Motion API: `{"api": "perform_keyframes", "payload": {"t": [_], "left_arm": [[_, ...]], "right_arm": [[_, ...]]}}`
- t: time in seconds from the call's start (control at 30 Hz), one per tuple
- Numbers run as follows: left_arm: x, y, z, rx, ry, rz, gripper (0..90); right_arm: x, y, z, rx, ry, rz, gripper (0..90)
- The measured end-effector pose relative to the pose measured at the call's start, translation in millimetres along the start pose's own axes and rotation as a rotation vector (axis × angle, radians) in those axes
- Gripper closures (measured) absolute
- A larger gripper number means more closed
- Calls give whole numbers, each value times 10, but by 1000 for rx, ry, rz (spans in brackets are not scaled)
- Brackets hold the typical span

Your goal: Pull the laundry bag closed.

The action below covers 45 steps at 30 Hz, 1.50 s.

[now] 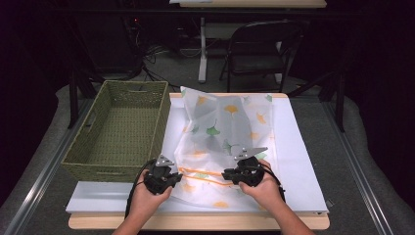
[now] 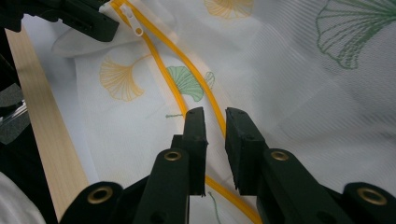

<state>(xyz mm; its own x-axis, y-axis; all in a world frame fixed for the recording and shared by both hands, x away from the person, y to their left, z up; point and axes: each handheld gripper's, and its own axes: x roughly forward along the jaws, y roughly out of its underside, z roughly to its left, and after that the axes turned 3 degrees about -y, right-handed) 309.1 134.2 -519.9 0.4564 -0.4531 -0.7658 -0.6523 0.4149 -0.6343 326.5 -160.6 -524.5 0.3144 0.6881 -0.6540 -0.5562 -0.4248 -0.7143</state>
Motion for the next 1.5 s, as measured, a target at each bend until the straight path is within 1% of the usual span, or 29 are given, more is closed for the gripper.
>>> {"api": "perform_keyframes", "payload": {"t": [0.07,0.1,0.13,0.17,0.23,0.3,0.43,0.47,0.53,0.57,0.63,0.73,0.8,0.83,0.9,0.93,0.97,1.03,1.1,1.17,1.2,1.23,1.27,1.3,1.37,1.43,1.47,1.5], "left_arm": [[12,-42,-11,-9,3,-8,876],[15,-59,-8,-8,18,3,876],[29,-68,-10,-3,22,4,876],[43,-71,-15,1,17,7,876],[73,-63,-26,2,26,9,876],[83,-54,-27,3,26,7,876],[98,-40,-28,4,43,-2,877],[104,-36,-37,2,43,-2,877],[114,-27,-52,11,47,0,877],[114,-18,-67,8,47,0,877],[95,-3,-86,19,48,1,878],[47,22,-110,36,39,-8,879],[13,37,-114,33,47,-14,880],[-9,41,-108,40,47,-12,880],[-40,66,-96,35,42,-17,880],[-47,72,-89,34,43,-19,880],[-55,81,-81,34,33,-25,880],[-72,88,-70,26,44,-24,880],[-78,89,-68,28,43,-24,880],[-78,89,-68,28,43,-24,880],[-115,113,-55,15,59,-30,880],[-115,113,-55,15,59,-30,881],[-115,113,-55,15,59,-30,881],[-115,113,-55,15,59,-30,881],[-117,124,-55,9,58,-38,881],[-126,133,-52,8,59,-39,881],[-127,139,-58,-3,62,-38,881],[-131,142,-51,8,58,-37,881]], "right_arm": [[36,-20,12,4,-6,4,794],[45,-31,18,4,-11,3,797],[55,-48,27,5,-16,-3,798],[62,-69,36,5,-22,-5,799],[81,-119,50,4,-29,-12,807],[110,-162,64,-1,-42,-14,809],[186,-203,98,1,-64,-19,808],[212,-208,116,-2,-66,-13,808],[252,-216,142,-13,-68,-13,810],[271,-222,149,-20,-72,-12,810],[302,-234,164,-21,-80,-10,811],[359,-258,192,-18,-116,-15,810],[393,-273,205,-17,-130,-11,808],[413,-282,208,-18,-139,-6,805],[434,-290,213,-14,-148,-6,802],[476,-307,230,-12,-166,-2,795],[487,-311,239,-10,-175,0,789],[525,-326,268,-13,-196,-2,777],[554,-339,294,-23,-203,0,767],[554,-339,294,-23,-203,0,767],[554,-339,294,-23,-203,0,767],[554,-339,294,-23,-203,0,767],[669,-373,332,-39,-226,3,767],[669,-373,332,-39,-226,3,743],[669,-373,332,-39,-226,3,743],[733,-383,328,-40,-236,16,740],[748,-386,329,-39,-239,18,739],[760,-391,328,-40,-245,18,738]]}}
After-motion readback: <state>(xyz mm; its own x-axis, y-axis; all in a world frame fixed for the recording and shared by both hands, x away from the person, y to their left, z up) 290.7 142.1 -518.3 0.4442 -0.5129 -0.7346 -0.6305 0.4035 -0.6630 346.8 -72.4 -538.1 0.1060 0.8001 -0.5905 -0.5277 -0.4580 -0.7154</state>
